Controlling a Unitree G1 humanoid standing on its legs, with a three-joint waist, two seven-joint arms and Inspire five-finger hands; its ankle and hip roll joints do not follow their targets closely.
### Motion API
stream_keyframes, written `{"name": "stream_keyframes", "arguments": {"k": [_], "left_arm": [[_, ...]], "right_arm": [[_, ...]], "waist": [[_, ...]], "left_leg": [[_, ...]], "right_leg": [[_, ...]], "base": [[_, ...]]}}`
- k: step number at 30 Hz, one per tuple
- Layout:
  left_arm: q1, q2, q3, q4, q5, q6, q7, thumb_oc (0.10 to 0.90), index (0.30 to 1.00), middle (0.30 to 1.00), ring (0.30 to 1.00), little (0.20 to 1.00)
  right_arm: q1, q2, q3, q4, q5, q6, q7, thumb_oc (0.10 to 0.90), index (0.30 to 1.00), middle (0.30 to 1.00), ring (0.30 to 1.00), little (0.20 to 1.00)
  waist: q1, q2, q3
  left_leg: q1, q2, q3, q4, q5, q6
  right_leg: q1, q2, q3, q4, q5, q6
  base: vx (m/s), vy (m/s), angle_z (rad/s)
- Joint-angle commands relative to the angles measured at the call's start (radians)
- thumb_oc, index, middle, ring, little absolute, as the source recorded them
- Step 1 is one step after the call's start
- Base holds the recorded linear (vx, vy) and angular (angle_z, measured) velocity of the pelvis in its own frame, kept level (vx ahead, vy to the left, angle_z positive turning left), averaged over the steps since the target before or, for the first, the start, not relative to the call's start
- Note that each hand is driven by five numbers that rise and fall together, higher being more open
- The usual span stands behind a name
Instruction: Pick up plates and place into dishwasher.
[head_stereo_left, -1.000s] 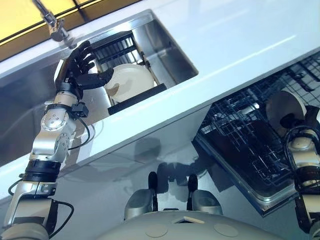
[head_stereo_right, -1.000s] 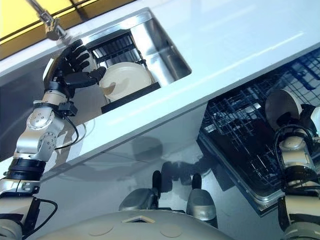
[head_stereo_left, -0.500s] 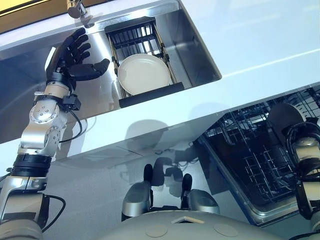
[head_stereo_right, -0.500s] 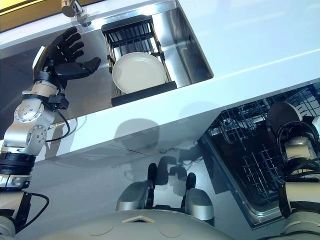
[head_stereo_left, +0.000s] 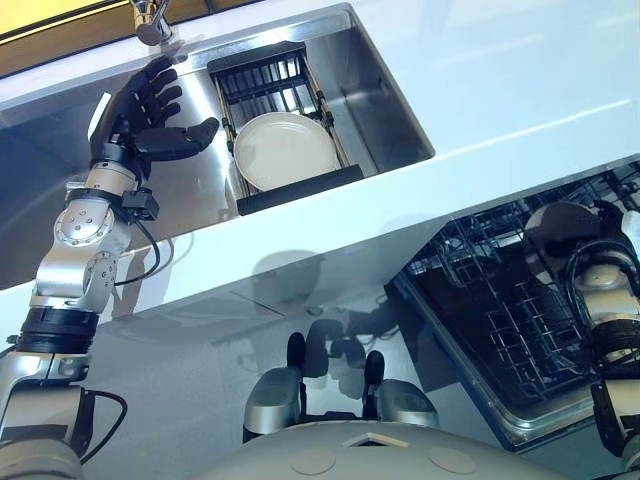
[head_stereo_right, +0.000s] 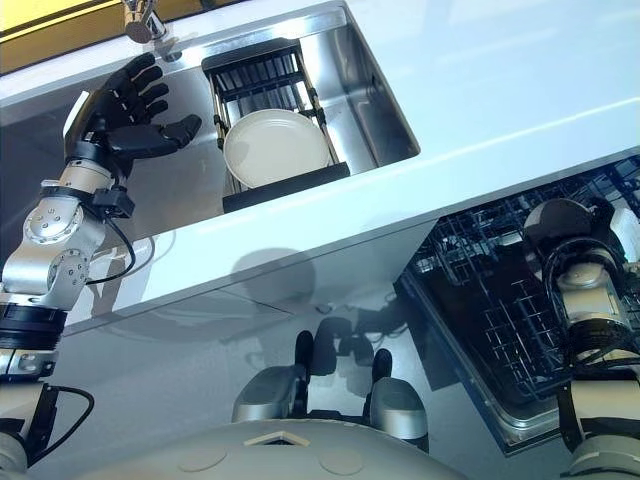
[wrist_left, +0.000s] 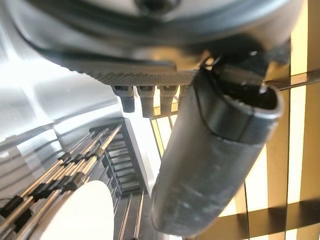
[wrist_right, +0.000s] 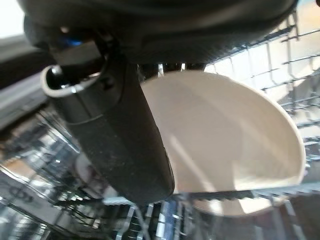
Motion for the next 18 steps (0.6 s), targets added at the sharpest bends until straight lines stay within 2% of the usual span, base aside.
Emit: {"name": "stream_keyframes", "arguments": {"k": [1, 6, 10, 14, 15, 17, 18], "left_arm": [[-0.058, 0.015, 0.072, -0.02, 0.018, -0.107, 0.01, 0.8, 0.9, 0.9, 0.9, 0.9], [-0.039, 0.014, 0.097, -0.021, 0.057, -0.114, 0.01, 0.8, 0.9, 0.9, 0.9, 0.9], [-0.051, 0.031, 0.103, -0.005, 0.089, -0.106, 0.011, 0.8, 0.9, 0.9, 0.9, 0.9], [-0.076, 0.064, 0.097, 0.022, 0.167, -0.085, 0.007, 0.8, 0.9, 0.9, 0.9, 0.9], [-0.087, 0.088, 0.094, 0.043, 0.235, -0.078, 0.005, 0.8, 0.9, 0.9, 0.9, 0.9], [-0.101, 0.108, 0.086, 0.07, 0.262, -0.07, 0.006, 0.8, 0.9, 0.9, 0.9, 0.9], [-0.112, 0.13, 0.083, 0.099, 0.305, -0.059, -0.005, 0.8, 0.9, 0.9, 0.9, 0.9]], "right_arm": [[-0.017, -0.073, -0.009, -0.103, -0.02, -0.078, -0.107, 0.8, 0.9, 0.9, 0.9, 0.9], [0.05, -0.059, -0.1, -0.237, -0.031, -0.12, -0.164, 0.8, 0.9, 0.9, 0.9, 0.9], [0.089, -0.06, -0.151, -0.318, -0.043, -0.13, -0.145, 0.8, 0.9, 0.9, 0.9, 0.9], [0.125, -0.058, -0.185, -0.399, -0.033, -0.17, -0.146, 0.8, 0.9, 0.9, 0.9, 0.9], [0.14, -0.055, -0.2, -0.443, -0.015, -0.188, -0.145, 0.8, 0.9, 0.9, 0.9, 0.9], [0.151, -0.05, -0.21, -0.478, 0.01, -0.214, -0.146, 0.8, 0.9, 0.9, 0.9, 0.9], [0.161, -0.038, -0.218, -0.514, 0.04, -0.253, -0.137, 0.8, 0.9, 0.9, 0.9, 0.9]], "waist": [[-0.02, -0.024, -0.137], [-0.045, -0.022, -0.161], [-0.067, -0.017, -0.176], [-0.089, -0.012, -0.192], [-0.101, -0.008, -0.197], [-0.108, -0.006, -0.201], [-0.12, -0.001, -0.204]], "left_leg": [[-0.047, -0.034, 0.046, 0.063, -0.079, 0.006], [-0.018, -0.047, 0.069, 0.035, -0.091, 0.02], [0.002, -0.055, 0.082, 0.018, -0.097, 0.029], [0.02, -0.066, 0.093, 0.002, -0.102, 0.039], [0.026, -0.07, 0.098, -0.003, -0.105, 0.044], [0.031, -0.073, 0.103, -0.007, -0.107, 0.047], [0.036, -0.077, 0.106, -0.01, -0.111, 0.051]], "right_leg": [[-0.056, 0.047, 0.024, 0.142, -0.121, -0.015], [-0.057, 0.041, 0.044, 0.12, -0.106, 0.001], [-0.063, 0.038, 0.062, 0.108, -0.095, 0.013], [-0.072, 0.037, 0.089, 0.101, -0.082, 0.026], [-0.076, 0.037, 0.102, 0.098, -0.077, 0.031], [-0.079, 0.037, 0.114, 0.096, -0.072, 0.036], [-0.082, 0.037, 0.128, 0.095, -0.067, 0.041]], "base": [[-0.04, 0.065, -0.04], [-0.07, 0.112, -0.19], [-0.06, 0.12, -0.19], [-0.06, 0.133, -0.25], [-0.05, 0.139, -0.23], [-0.04, 0.127, -0.27], [-0.02, 0.121, -0.28]]}}
